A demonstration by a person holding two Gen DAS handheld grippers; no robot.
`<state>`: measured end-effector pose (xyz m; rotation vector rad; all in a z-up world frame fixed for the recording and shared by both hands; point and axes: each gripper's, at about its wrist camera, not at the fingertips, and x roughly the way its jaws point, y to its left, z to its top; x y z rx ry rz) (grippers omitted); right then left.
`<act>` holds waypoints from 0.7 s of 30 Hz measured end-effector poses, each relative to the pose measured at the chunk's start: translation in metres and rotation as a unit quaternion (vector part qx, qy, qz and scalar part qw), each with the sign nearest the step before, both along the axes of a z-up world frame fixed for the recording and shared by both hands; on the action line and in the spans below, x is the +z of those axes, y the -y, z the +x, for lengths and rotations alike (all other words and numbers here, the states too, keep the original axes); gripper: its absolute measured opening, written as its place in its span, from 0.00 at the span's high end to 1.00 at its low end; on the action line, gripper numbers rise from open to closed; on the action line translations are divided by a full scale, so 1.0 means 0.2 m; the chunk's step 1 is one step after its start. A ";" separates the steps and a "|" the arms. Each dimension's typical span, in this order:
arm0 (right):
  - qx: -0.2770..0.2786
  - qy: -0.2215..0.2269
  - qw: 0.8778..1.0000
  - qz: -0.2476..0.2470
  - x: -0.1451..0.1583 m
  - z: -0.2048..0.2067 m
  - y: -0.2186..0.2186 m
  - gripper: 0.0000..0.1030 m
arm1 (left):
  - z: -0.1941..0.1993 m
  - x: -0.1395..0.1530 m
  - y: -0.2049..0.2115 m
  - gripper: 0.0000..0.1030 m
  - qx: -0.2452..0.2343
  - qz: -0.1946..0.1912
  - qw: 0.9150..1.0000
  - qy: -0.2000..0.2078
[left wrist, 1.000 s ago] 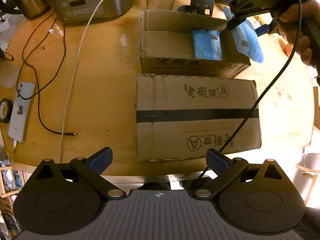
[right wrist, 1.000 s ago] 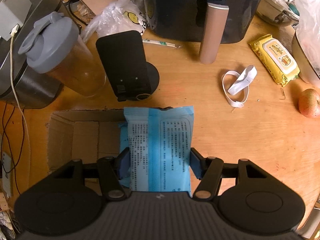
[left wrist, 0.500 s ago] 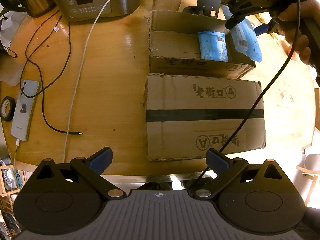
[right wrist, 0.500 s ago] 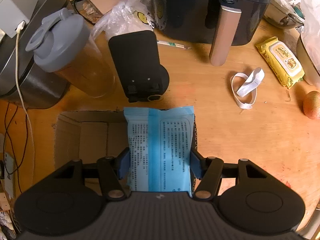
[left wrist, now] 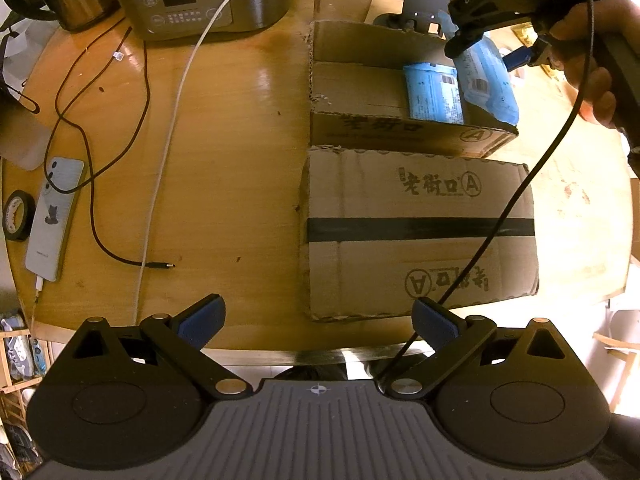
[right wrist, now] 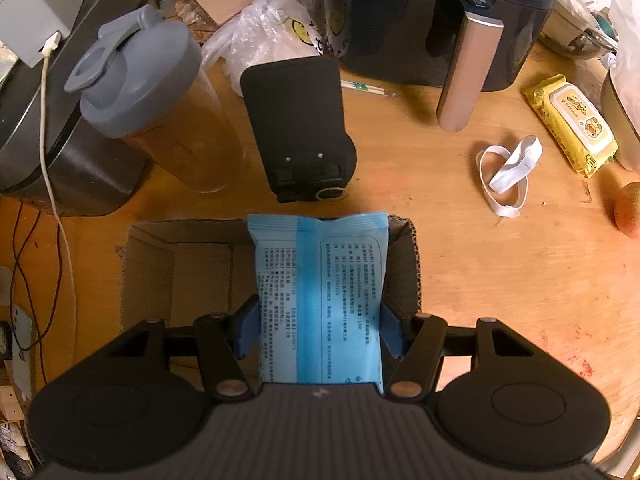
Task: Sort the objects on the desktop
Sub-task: 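Lower the smaller blue packet into the cardboard box with the right gripper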
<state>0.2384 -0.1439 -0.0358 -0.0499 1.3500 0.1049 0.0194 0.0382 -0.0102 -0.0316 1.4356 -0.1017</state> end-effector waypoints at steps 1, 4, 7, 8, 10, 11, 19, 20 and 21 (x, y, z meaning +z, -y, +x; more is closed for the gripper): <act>0.001 0.000 1.000 0.001 0.00 0.00 -0.01 0.42 | 0.00 0.00 0.00 0.01 0.000 0.000 1.000 0.000; 0.003 0.000 1.000 0.001 0.00 0.00 -0.03 0.42 | 0.00 0.00 -0.01 0.01 0.001 -0.001 1.000 0.000; 0.005 0.001 1.000 0.001 0.00 0.00 -0.05 0.42 | 0.00 0.00 -0.02 0.01 0.002 -0.001 1.000 0.001; 0.006 0.001 1.000 0.001 0.00 0.00 -0.05 0.42 | 0.00 0.00 -0.02 0.01 0.003 -0.001 1.000 0.001; 0.007 0.001 1.000 0.001 0.00 0.00 -0.07 0.42 | 0.00 0.00 -0.03 0.01 0.004 -0.002 1.000 0.001; 0.008 0.001 1.000 0.002 0.00 0.00 -0.07 0.42 | 0.00 0.00 -0.03 0.01 0.005 -0.002 1.000 0.001; 0.011 0.001 1.000 0.001 0.00 0.00 -0.11 0.42 | -0.01 0.00 -0.06 0.01 0.007 -0.001 1.000 0.000; 0.012 0.001 1.000 0.001 0.00 0.00 -0.11 0.42 | -0.01 0.00 -0.06 0.01 0.007 -0.001 1.000 0.000; 0.012 0.001 1.000 0.001 0.00 0.00 -0.12 0.42 | -0.01 0.00 -0.07 0.01 0.007 -0.002 1.000 0.000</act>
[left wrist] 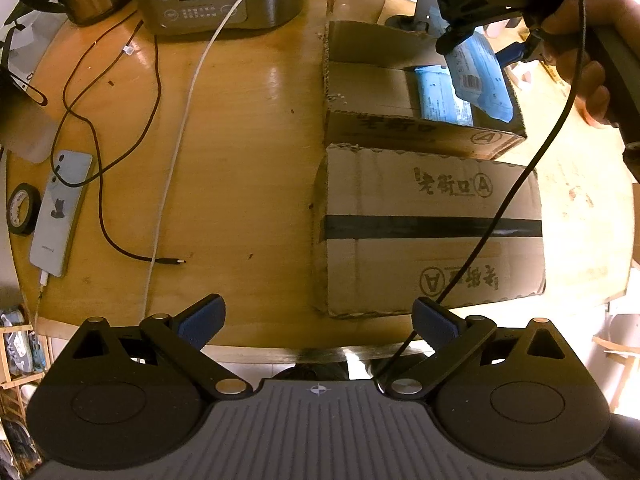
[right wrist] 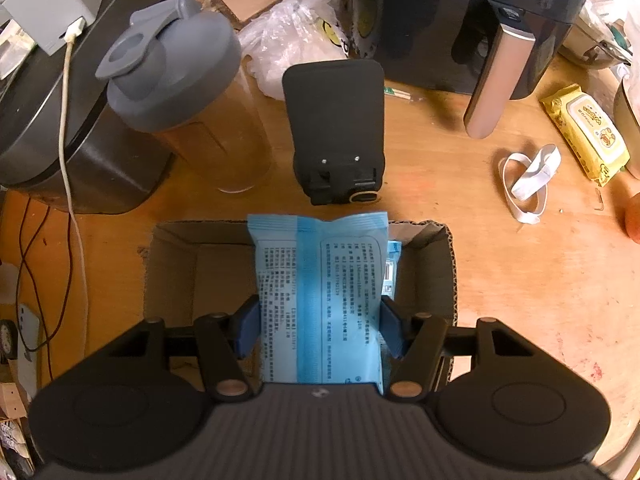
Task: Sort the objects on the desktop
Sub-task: 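Lower the smaller blue packet into the cardboard box with the right gripper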
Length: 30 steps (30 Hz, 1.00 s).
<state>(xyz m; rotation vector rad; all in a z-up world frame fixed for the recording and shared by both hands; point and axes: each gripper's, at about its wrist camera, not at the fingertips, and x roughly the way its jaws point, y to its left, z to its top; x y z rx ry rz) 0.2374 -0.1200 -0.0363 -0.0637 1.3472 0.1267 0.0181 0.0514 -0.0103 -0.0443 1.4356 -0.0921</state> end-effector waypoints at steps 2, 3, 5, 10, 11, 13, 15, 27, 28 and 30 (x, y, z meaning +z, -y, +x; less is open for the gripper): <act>0.001 -0.001 1.000 0.000 0.00 0.00 -0.01 0.42 | 0.00 0.00 -0.01 0.01 0.000 0.000 1.000 0.000; 0.001 -0.001 1.000 0.000 -0.01 0.00 -0.02 0.42 | 0.00 0.00 -0.01 0.01 0.000 0.000 1.000 0.000; 0.002 -0.001 1.000 0.000 -0.01 0.00 -0.03 0.42 | 0.00 0.00 -0.01 0.01 0.000 0.000 1.000 0.000; 0.004 -0.001 1.000 0.000 -0.02 -0.01 -0.06 0.42 | 0.00 0.00 -0.03 0.01 0.002 0.000 1.000 0.000; 0.004 -0.001 1.000 0.000 -0.02 -0.01 -0.07 0.42 | 0.00 0.00 -0.03 0.01 0.003 0.000 1.000 0.000; 0.006 -0.001 1.000 0.000 -0.02 -0.01 -0.08 0.42 | 0.00 0.00 -0.04 0.01 0.004 -0.001 1.000 0.000; 0.007 -0.001 1.000 0.000 -0.02 -0.01 -0.10 0.42 | 0.00 0.00 -0.05 0.01 0.005 -0.001 1.000 0.001; 0.014 0.000 1.000 -0.001 -0.03 -0.02 -0.18 0.42 | -0.01 0.00 -0.07 0.01 0.014 -0.003 1.000 0.001; 0.014 0.000 1.000 -0.001 -0.03 -0.02 -0.19 0.42 | -0.01 0.00 -0.08 0.01 0.014 -0.003 1.000 0.001; 0.015 -0.001 1.000 0.000 -0.03 -0.02 -0.19 0.42 | -0.01 0.01 -0.08 0.01 0.016 -0.004 1.000 0.001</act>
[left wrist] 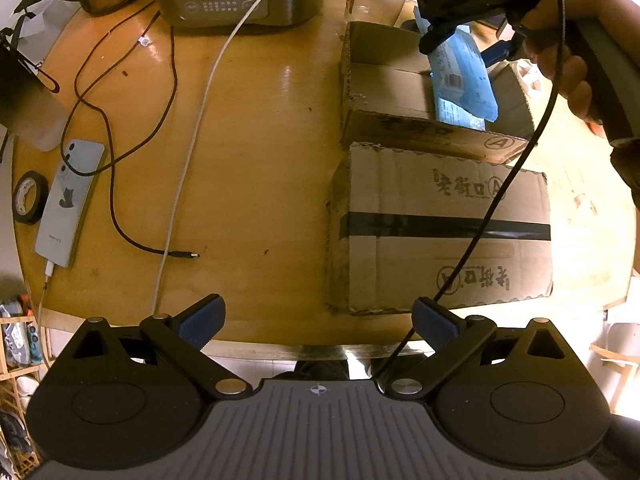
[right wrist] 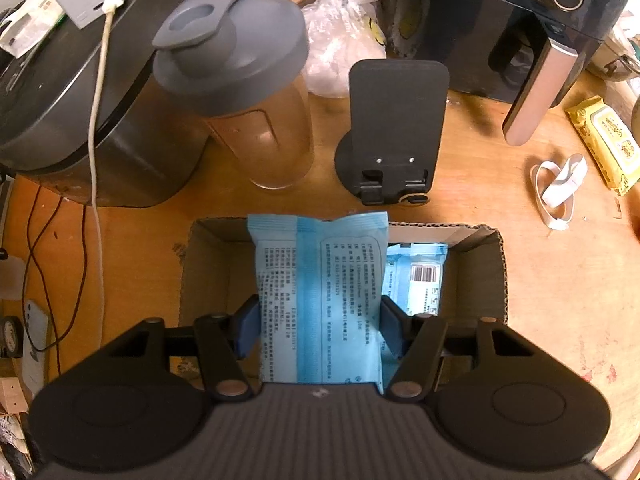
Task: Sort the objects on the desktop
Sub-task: 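Lower the smaller blue packet into the cardboard box with the right gripper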
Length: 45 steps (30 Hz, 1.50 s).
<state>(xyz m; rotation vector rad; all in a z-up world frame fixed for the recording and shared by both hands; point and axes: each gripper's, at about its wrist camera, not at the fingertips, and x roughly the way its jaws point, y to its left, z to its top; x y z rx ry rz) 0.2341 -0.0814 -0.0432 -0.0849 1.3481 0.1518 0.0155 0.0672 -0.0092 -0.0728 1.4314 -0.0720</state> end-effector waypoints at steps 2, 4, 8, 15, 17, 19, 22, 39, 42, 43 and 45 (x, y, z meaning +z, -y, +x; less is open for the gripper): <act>0.001 0.000 1.000 -0.001 0.00 0.00 -0.01 0.42 | 0.00 0.00 0.00 0.01 0.002 0.000 1.000 0.000; 0.002 -0.001 1.000 0.000 -0.01 0.00 -0.02 0.42 | 0.00 0.00 -0.01 0.01 0.003 -0.001 1.000 0.001; 0.002 -0.001 1.000 0.001 -0.01 0.00 -0.04 0.42 | -0.01 0.00 -0.01 0.01 0.006 -0.002 1.000 0.001; 0.004 -0.003 1.000 0.003 -0.01 0.00 -0.10 0.42 | -0.02 0.00 -0.03 0.01 0.011 -0.002 1.000 0.001; 0.005 -0.003 1.000 0.004 -0.01 0.00 -0.12 0.42 | -0.02 0.00 -0.04 0.01 0.013 -0.002 1.000 0.002; 0.006 -0.004 1.000 0.004 -0.01 -0.01 -0.13 0.42 | -0.02 0.00 -0.04 0.01 0.015 -0.003 1.000 0.002; 0.007 -0.004 1.000 0.004 -0.02 -0.01 -0.15 0.42 | -0.02 0.00 -0.05 0.01 0.019 -0.003 1.000 0.002; 0.009 -0.011 1.000 0.000 -0.06 0.00 -0.23 0.42 | -0.03 -0.01 -0.10 0.01 0.038 -0.005 0.999 0.001; 0.011 -0.012 1.000 -0.001 -0.07 0.00 -0.24 0.42 | -0.03 -0.01 -0.11 0.01 0.041 -0.005 0.999 0.001; 0.011 -0.012 1.000 -0.002 -0.07 0.00 -0.24 0.42 | -0.03 -0.01 -0.11 0.01 0.043 -0.006 0.999 0.000; 0.012 -0.013 1.000 -0.003 -0.07 0.00 -0.24 0.42 | -0.03 -0.01 -0.12 0.01 0.045 -0.006 0.999 0.000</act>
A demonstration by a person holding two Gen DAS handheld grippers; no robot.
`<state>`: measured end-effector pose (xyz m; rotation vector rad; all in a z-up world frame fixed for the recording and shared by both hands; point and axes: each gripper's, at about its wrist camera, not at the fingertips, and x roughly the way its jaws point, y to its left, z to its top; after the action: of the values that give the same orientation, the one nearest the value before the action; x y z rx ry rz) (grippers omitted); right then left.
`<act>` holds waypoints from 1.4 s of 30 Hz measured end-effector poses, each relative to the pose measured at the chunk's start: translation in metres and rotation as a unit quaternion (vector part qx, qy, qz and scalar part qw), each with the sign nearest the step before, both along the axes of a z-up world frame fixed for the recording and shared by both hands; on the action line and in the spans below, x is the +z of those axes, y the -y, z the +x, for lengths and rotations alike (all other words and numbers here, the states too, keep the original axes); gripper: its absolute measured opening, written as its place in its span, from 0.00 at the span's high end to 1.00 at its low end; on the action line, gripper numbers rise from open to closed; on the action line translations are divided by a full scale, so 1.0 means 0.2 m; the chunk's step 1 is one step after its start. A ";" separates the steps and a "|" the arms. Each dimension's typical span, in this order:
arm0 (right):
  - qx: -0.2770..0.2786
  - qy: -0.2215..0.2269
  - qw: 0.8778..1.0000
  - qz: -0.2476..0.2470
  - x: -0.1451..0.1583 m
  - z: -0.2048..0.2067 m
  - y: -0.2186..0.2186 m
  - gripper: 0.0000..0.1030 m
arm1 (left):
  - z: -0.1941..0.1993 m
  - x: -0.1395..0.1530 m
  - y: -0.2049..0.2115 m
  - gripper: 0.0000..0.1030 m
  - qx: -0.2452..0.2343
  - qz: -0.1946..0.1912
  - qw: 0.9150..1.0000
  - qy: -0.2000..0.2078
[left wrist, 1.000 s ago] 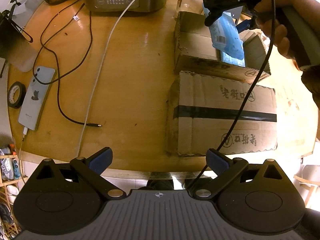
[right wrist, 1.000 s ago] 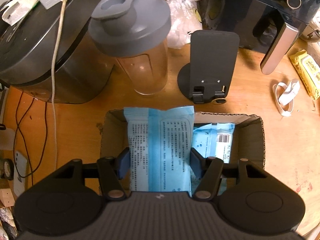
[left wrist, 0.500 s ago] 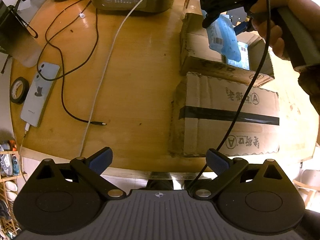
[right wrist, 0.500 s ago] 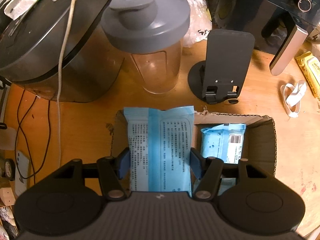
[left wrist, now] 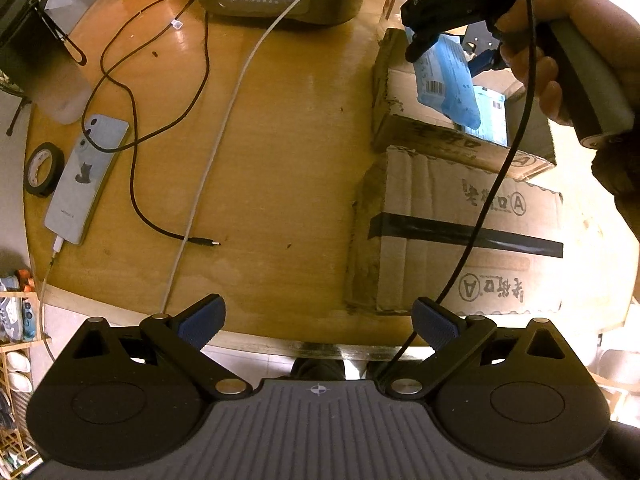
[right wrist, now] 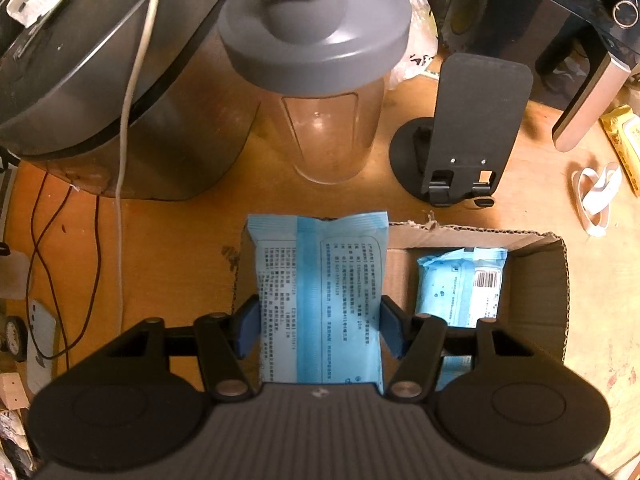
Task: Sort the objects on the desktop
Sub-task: 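Lower the smaller blue packet into the cardboard box with the right gripper, then open the right gripper to release the smaller blue packet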
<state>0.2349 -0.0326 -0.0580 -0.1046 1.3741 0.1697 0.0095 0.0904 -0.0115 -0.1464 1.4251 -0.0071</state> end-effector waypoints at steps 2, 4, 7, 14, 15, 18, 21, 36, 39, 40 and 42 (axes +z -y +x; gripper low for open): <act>0.000 -0.001 1.000 -0.001 -0.01 0.00 0.00 0.42 | 0.00 0.00 -0.01 0.01 0.002 0.000 1.000 0.000; 0.000 -0.002 1.000 -0.004 -0.02 0.01 0.01 0.42 | 0.00 0.00 -0.01 0.01 0.003 0.000 1.000 0.000; 0.000 -0.005 1.000 -0.006 -0.04 0.01 0.01 0.42 | 0.00 0.00 -0.02 0.01 0.005 0.000 1.000 0.000; 0.003 -0.009 1.000 -0.013 -0.09 0.02 0.01 0.42 | 0.00 -0.01 -0.02 0.01 0.008 -0.001 1.000 -0.003; 0.003 -0.009 1.000 -0.014 -0.10 0.02 0.01 0.42 | 0.00 -0.01 -0.02 0.01 0.008 -0.001 1.000 -0.003; 0.005 -0.011 1.000 -0.015 -0.12 0.02 0.00 0.42 | 0.00 -0.01 -0.02 0.01 0.008 -0.001 1.000 -0.003; 0.004 -0.013 1.000 -0.017 -0.15 0.02 0.01 0.42 | 0.00 -0.02 -0.03 0.01 0.008 -0.001 1.000 -0.004; 0.002 -0.028 0.999 -0.028 -0.31 0.05 0.00 0.18 | 0.01 -0.03 -0.03 0.01 0.007 0.002 1.000 -0.011; -0.001 -0.010 0.998 -0.059 -0.33 0.05 -0.01 0.00 | 0.01 -0.03 -0.03 0.01 0.007 0.002 1.000 -0.011; 0.000 -0.003 0.998 -0.060 -0.33 0.05 -0.01 0.00 | 0.01 -0.03 -0.02 0.01 0.007 0.002 1.000 -0.011; 0.000 -0.007 0.999 -0.050 -0.33 0.06 0.00 0.00 | 0.01 -0.03 -0.02 0.01 0.006 0.003 1.000 -0.012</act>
<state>0.2470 -0.0333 -0.1249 -0.1860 1.3976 0.1014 0.0122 0.0951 -0.0174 -0.1516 1.4475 0.0084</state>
